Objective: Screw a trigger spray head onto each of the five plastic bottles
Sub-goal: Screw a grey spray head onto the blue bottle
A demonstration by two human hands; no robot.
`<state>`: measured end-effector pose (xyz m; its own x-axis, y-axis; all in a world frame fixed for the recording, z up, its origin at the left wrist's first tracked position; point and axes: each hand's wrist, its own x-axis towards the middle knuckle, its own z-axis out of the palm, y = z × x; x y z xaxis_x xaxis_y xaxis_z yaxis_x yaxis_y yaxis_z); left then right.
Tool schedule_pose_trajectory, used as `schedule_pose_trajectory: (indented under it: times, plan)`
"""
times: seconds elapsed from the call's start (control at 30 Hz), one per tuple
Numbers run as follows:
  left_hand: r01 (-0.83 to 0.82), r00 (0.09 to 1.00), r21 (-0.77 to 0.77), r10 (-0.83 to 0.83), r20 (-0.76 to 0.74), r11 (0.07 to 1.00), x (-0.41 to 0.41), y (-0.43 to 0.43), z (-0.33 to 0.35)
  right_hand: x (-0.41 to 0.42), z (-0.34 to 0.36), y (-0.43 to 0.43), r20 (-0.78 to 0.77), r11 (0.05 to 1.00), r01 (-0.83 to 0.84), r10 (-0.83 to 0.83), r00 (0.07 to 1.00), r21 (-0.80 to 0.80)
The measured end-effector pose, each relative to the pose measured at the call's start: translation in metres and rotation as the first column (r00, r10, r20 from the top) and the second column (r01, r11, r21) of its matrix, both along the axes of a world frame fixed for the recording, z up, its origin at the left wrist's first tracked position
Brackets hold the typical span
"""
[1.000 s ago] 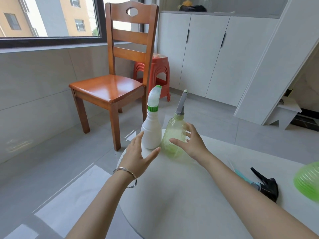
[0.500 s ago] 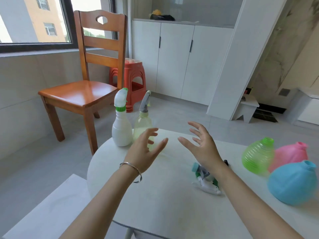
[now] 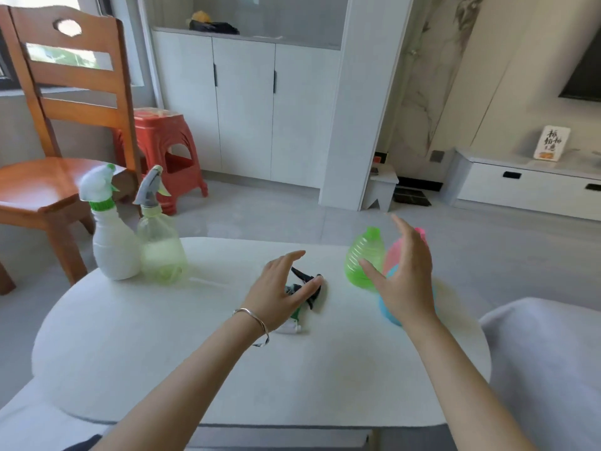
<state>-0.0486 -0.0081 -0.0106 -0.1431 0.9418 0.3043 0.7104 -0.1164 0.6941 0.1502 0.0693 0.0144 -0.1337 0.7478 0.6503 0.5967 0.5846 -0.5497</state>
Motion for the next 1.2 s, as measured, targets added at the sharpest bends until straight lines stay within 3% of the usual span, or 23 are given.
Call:
schedule_pose_trajectory:
  times: [0.1,0.23,0.33,0.67,0.8,0.93,1.03,1.2]
  plan:
    - [0.01,1.0,0.019,-0.01,-0.001,1.0,0.017,0.006,-0.005,0.035,-0.012,0.012,-0.012,0.99,0.123,-0.124,0.992,-0.065]
    - [0.017,1.0,0.01,-0.017,0.015,1.0,0.026,0.007,-0.011,0.06,-0.035,0.023,-0.163,0.938,0.016,-0.077,0.984,-0.347]
    - [0.03,0.999,-0.019,-0.03,0.025,0.999,0.032,0.008,-0.016,0.066,-0.051,0.03,-0.156,0.903,0.004,-0.078,0.985,-0.429]
    - [0.116,0.991,-0.076,-0.11,0.08,0.99,0.04,0.011,-0.03,0.056,-0.055,0.025,-0.211,0.859,0.017,-0.145,0.967,-0.511]
    - [0.151,0.97,-0.097,-0.129,0.208,0.984,0.036,0.007,-0.03,0.024,-0.027,0.008,-0.439,0.845,-0.187,-0.062,0.896,-0.501]
    - [0.176,0.888,-0.09,-0.118,0.445,0.98,0.016,-0.001,-0.018,-0.018,-0.001,-0.019,-0.62,0.75,-0.464,0.091,0.779,-0.472]
    - [0.179,0.764,-0.052,-0.105,0.637,0.982,-0.002,-0.012,-0.011,-0.048,0.001,-0.035,-0.692,0.649,-0.595,0.144,0.708,-0.474]
    - [0.159,0.518,-0.032,-0.055,0.853,0.987,-0.042,-0.024,-0.006,-0.084,0.0,-0.045,-0.652,0.524,-0.703,0.322,0.687,-0.482]
